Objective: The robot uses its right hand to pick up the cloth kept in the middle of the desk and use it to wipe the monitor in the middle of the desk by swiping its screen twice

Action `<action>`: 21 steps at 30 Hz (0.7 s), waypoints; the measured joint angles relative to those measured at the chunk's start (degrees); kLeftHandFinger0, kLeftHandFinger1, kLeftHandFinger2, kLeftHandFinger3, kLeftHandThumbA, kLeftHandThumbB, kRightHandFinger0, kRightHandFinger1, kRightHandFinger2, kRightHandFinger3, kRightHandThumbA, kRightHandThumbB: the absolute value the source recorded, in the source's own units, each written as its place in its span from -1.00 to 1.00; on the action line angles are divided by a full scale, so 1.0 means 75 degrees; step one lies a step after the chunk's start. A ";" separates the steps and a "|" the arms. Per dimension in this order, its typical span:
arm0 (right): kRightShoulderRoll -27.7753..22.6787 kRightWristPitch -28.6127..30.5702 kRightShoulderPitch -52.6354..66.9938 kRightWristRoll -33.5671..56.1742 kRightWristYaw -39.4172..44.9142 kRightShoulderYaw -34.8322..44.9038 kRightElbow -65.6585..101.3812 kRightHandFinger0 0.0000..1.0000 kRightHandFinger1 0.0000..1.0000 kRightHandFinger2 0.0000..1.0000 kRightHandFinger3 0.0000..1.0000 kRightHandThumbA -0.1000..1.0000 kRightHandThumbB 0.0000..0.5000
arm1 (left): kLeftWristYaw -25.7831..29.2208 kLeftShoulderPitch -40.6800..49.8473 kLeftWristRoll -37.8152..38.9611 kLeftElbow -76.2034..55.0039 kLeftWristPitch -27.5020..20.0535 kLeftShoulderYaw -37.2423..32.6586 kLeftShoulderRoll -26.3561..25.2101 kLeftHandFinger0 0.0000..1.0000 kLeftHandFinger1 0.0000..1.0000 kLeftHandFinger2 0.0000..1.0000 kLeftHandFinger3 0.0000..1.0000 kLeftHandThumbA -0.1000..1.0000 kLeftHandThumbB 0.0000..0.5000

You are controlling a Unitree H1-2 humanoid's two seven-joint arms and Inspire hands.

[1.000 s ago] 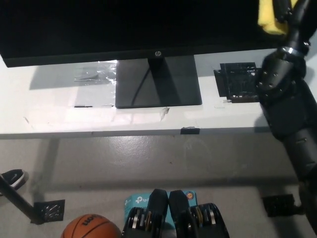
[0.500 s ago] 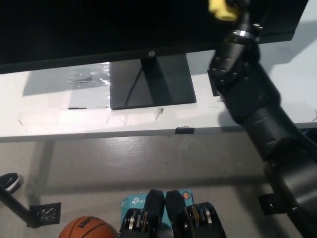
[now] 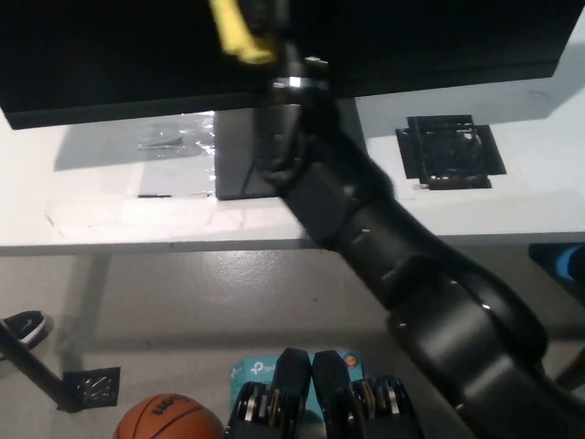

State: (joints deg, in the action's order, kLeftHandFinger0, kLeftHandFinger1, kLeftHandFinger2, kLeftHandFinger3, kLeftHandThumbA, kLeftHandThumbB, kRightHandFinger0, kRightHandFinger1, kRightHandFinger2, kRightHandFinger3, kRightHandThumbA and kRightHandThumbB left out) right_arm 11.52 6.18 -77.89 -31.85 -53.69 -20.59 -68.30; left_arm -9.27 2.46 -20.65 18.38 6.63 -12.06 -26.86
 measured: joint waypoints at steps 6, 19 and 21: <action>0.0131 0.0021 -0.0132 -0.0108 0.0044 -0.0224 -0.0027 -1.00 -1.00 -0.87 -0.25 -1.00 -0.50 | -0.0069 -0.0011 -0.0047 -0.0015 0.0009 -0.0014 -0.0001 0.91 0.98 0.88 0.62 -0.39 0.21; -0.0469 0.0251 0.0755 -0.0184 0.0234 -0.0392 0.0826 -1.00 -1.00 -0.76 -0.21 -1.00 -0.63 | -0.0106 -0.0076 -0.0054 0.0016 0.0000 0.0029 0.0000 0.91 0.99 0.90 0.61 -0.34 0.18; -0.0683 0.0253 0.1165 -0.0232 0.0316 -0.0405 0.1328 -1.00 -1.00 -0.78 -0.24 -1.00 -0.51 | -0.0107 -0.0077 -0.0053 0.0016 0.0001 0.0034 0.0000 0.91 0.99 0.90 0.64 -0.32 0.15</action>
State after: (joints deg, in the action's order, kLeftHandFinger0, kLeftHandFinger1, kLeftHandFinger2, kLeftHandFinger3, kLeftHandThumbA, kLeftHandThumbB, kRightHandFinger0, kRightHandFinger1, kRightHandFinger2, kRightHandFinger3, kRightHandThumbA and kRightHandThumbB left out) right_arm 6.40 8.07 -69.15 -33.58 -51.32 -23.63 -58.34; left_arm -10.07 1.89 -21.05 18.51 6.63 -11.80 -26.86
